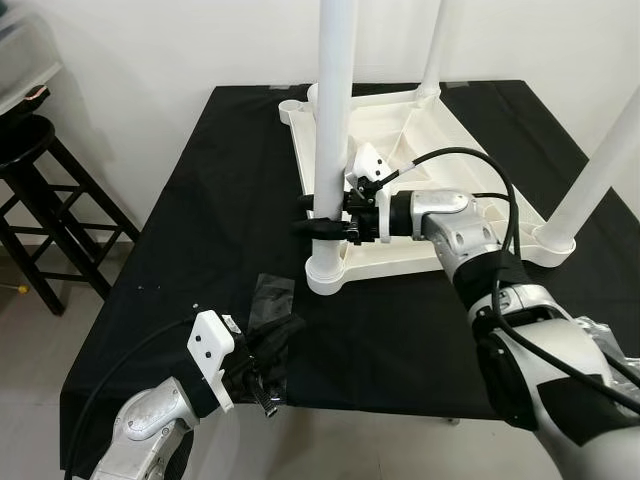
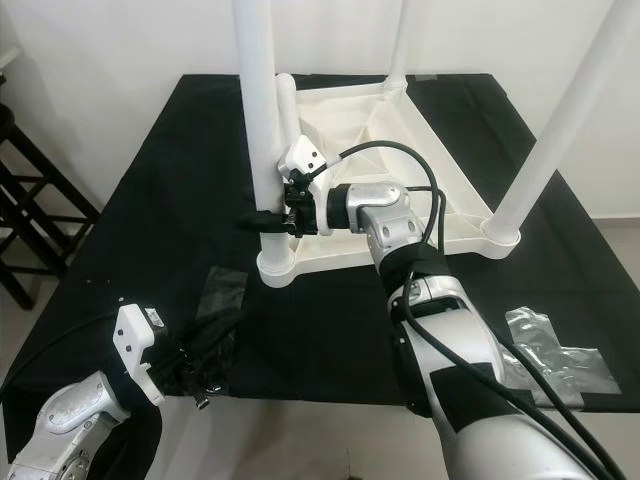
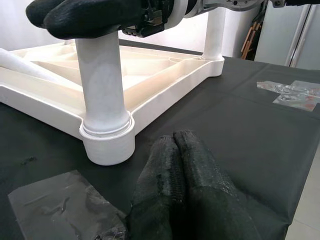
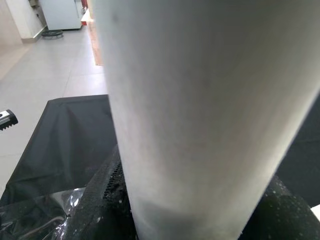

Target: Building children table

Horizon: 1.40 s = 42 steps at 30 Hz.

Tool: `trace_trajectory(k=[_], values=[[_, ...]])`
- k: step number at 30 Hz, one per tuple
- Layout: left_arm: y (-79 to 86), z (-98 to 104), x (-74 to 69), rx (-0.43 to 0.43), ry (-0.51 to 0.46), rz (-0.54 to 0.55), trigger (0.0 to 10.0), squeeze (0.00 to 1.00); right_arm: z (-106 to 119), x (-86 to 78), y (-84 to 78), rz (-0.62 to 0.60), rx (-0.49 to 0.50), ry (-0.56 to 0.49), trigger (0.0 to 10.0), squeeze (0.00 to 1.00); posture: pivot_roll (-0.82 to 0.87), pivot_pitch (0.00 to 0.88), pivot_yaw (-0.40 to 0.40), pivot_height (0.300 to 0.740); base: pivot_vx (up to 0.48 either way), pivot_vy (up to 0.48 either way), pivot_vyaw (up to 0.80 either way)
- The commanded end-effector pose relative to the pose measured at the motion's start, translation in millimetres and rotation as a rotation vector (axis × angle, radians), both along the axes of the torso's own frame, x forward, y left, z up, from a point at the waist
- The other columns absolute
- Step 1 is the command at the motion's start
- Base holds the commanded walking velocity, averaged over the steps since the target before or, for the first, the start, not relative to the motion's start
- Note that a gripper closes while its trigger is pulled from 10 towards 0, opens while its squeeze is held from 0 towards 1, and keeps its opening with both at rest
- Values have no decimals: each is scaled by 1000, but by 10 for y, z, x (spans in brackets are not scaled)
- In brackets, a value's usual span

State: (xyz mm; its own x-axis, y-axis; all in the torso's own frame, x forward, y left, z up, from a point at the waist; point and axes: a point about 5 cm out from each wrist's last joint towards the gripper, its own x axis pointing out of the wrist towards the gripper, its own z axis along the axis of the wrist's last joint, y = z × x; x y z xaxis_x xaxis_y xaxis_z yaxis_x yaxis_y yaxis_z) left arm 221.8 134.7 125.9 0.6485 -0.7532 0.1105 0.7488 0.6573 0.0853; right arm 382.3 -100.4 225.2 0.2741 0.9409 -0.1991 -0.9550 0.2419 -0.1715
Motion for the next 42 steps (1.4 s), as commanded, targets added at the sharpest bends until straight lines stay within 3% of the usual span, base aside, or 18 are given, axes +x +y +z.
trace_trajectory(k=[1,4,8,9,10,12,14,15,23,24,25,28,29,35,36,39,40,42], values=[[26,3,-22,15,4,-4,0,0,-141,-7,-55,-21,-38,36,0,0,55,121,28,740,0,0,0],[27,1,-24,16,5,-5,0,0,-214,-10,-118,-69,-43,29,0,0,52,121,27,740,0,0,0],[34,-5,-33,15,6,-4,0,0,-527,-44,-151,-331,-70,99,0,0,42,123,15,740,0,0,0],[45,-11,-31,15,7,-2,0,0,-602,-6,-117,-617,-1,93,0,0,26,120,14,740,0,0,0],[46,-7,-30,16,7,-2,0,0,-790,-277,138,-645,30,134,0,0,35,128,11,740,0,0,0],[53,-9,-26,22,7,-5,0,0,-886,-545,323,-715,92,203,0,0,47,131,25,740,0,0,0],[53,-9,-26,22,7,-5,0,0,-886,-545,323,-715,92,203,0,0,47,131,25,740,0,0,0],[59,-13,-24,26,7,-7,0,0,-908,-736,408,-754,139,254,0,0,35,122,26,740,0,0,0],[42,-4,4,21,11,-21,0,0,-692,-627,342,-798,149,159,0,0,19,100,34,740,0,0,0],[42,-4,7,21,10,-19,0,0,-695,-610,338,-807,129,161,7922,0,20,94,32,740,0,0,0],[41,-4,9,21,9,-17,0,0,-696,-599,334,-815,113,162,10000,0,20,94,32,740,0,0,0],[36,-1,9,20,6,-10,0,0,-637,-603,318,-840,120,155,10000,0,26,92,28,740,0,0,0],[31,1,7,20,5,-9,0,0,-582,-603,318,-823,128,153,10000,1000,27,89,28,740,0,0,0],[10,3,2,18,4,-14,0,0,-397,-552,347,-604,176,139,10000,1000,25,86,27,740,0,0,0],[1,3,1,17,5,-16,0,0,-353,-531,325,-466,188,120,10000,137,27,83,23,740,0,0,0],[-5,3,0,16,5,-18,0,0,-328,-522,298,-378,192,107,10000,137,27,83,23,740,0,0,0],[-10,2,0,15,5,-19,0,0,-321,-523,265,-304,181,89,10000,0,30,83,22,740,0,0,0],[-13,2,-1,14,5,-19,0,0,-354,-522,208,-225,141,71,10000,0,34,84,18,740,0,0,0]])
